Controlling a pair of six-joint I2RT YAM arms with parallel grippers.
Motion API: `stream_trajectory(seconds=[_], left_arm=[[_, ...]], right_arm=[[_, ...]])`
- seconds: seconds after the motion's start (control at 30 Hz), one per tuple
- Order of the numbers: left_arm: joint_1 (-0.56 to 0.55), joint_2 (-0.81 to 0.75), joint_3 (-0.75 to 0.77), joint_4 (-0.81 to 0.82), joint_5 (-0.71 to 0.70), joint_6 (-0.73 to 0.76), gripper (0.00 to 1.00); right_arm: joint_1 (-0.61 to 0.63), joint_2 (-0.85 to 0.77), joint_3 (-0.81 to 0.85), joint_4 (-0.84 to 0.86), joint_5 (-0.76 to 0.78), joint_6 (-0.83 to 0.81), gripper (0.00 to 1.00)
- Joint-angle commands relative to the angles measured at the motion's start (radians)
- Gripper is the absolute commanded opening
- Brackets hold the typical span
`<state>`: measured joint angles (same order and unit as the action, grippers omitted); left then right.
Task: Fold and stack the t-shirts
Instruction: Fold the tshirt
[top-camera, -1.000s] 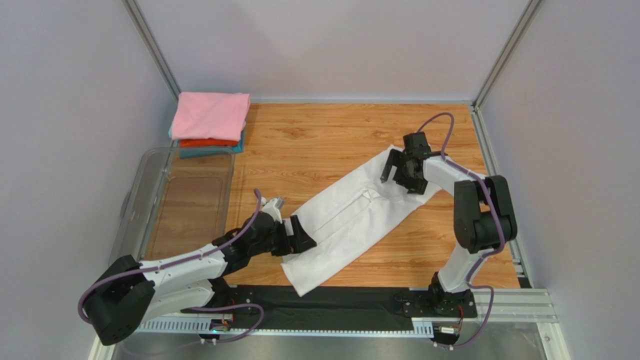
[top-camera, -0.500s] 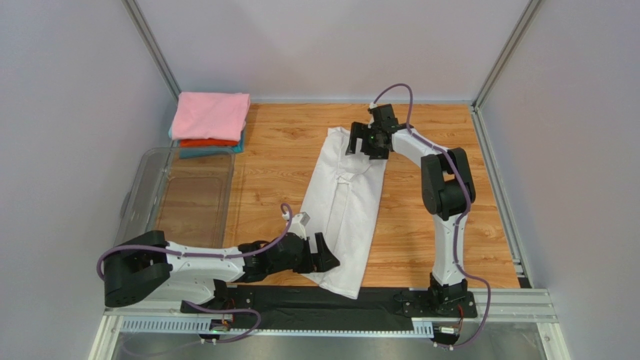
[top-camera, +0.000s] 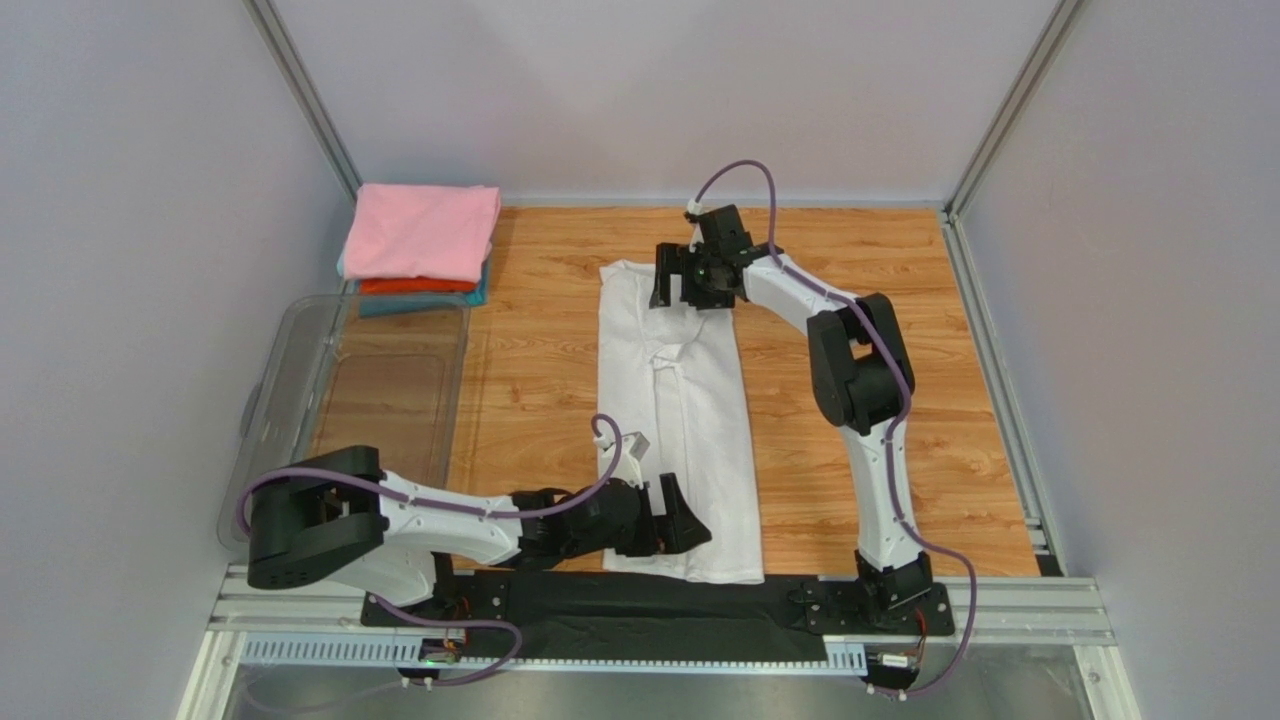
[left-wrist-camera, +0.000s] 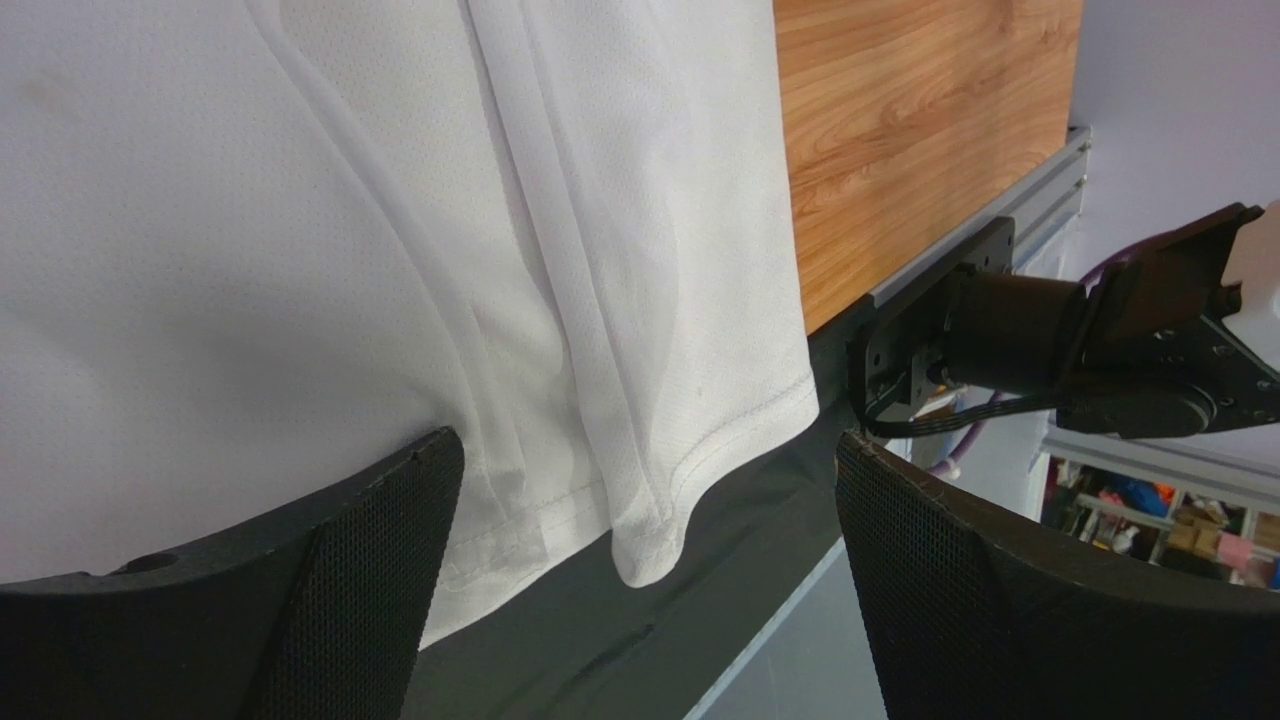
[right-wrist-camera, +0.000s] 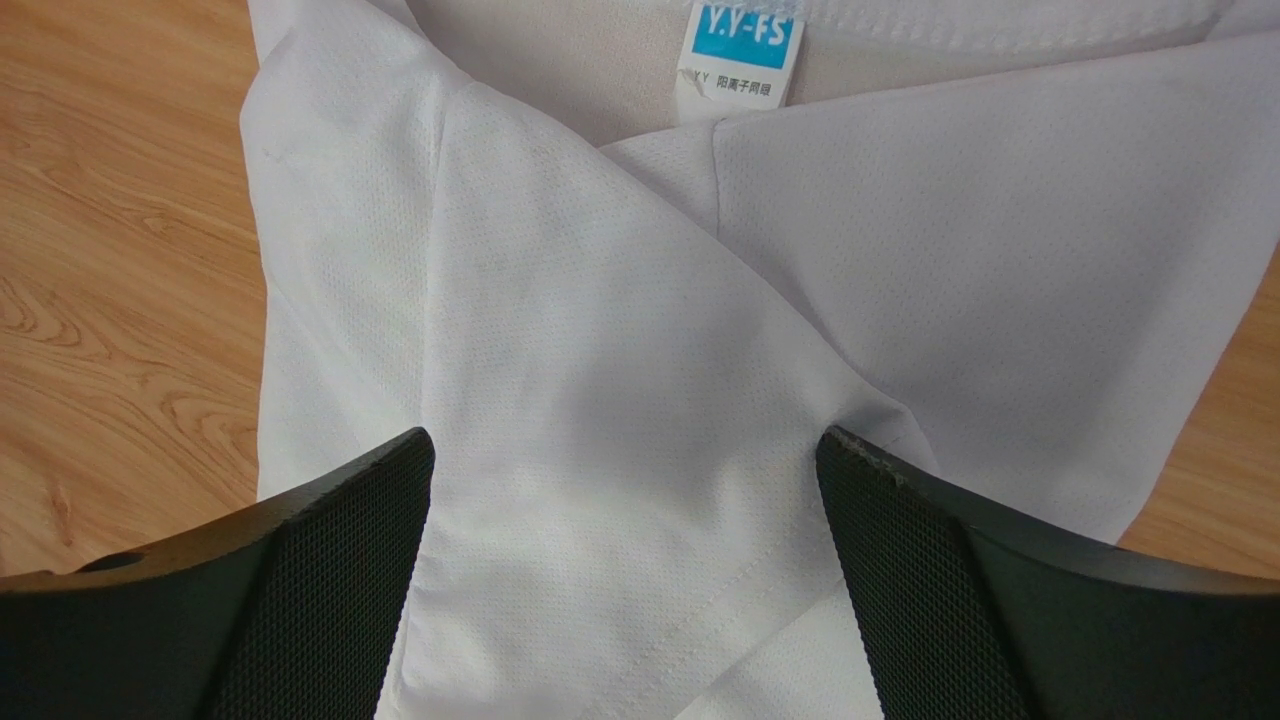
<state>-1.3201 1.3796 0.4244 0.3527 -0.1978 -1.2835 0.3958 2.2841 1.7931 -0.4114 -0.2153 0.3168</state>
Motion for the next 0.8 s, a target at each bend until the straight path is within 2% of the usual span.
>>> stream_trajectory(seconds=[0.0, 0.17, 0.37, 0.43, 0.47, 0.6, 0.63, 0.77], left_arm=[[-0.013, -0.103, 0.037, -0.094, -0.04, 0.074, 1.0], [-0.056, -0.169, 0.157, -0.279, -0.046, 0.18, 1.0], [-0.077, -0.278, 0.188, -0.515, -0.069, 0.191, 1.0], [-0.079, -0.327, 0.183, -0.599, -0.104, 0.181, 1.0], [-0.079, -0.376, 0.179, -0.694, -0.12, 0.167, 1.0], [-0.079, -0.479, 0.116, -0.825, -0.16, 0.102, 1.0], [-0.077, -0.494, 0.094, -0.825, -0.146, 0.09, 1.0], [-0.079, -0.537, 0.001, -0.787, -0.114, 0.05, 1.0]], right_arm=[[0.003, -0.052, -0.006, -0.083, 0.007, -0.021, 1.0], [0.003, -0.227, -0.014, -0.116, 0.034, -0.041, 1.0], [0.02, -0.52, -0.101, -0.148, 0.131, -0.032, 1.0], [0.031, -0.627, -0.217, -0.15, 0.21, -0.022, 1.0], [0.041, -0.741, -0.275, -0.142, 0.256, -0.012, 1.0], [0.044, -1.026, -0.571, -0.095, 0.362, 0.112, 1.0], [0.043, -1.079, -0.701, -0.075, 0.349, 0.131, 1.0], [0.035, -1.253, -0.941, -0.056, 0.17, 0.192, 1.0]])
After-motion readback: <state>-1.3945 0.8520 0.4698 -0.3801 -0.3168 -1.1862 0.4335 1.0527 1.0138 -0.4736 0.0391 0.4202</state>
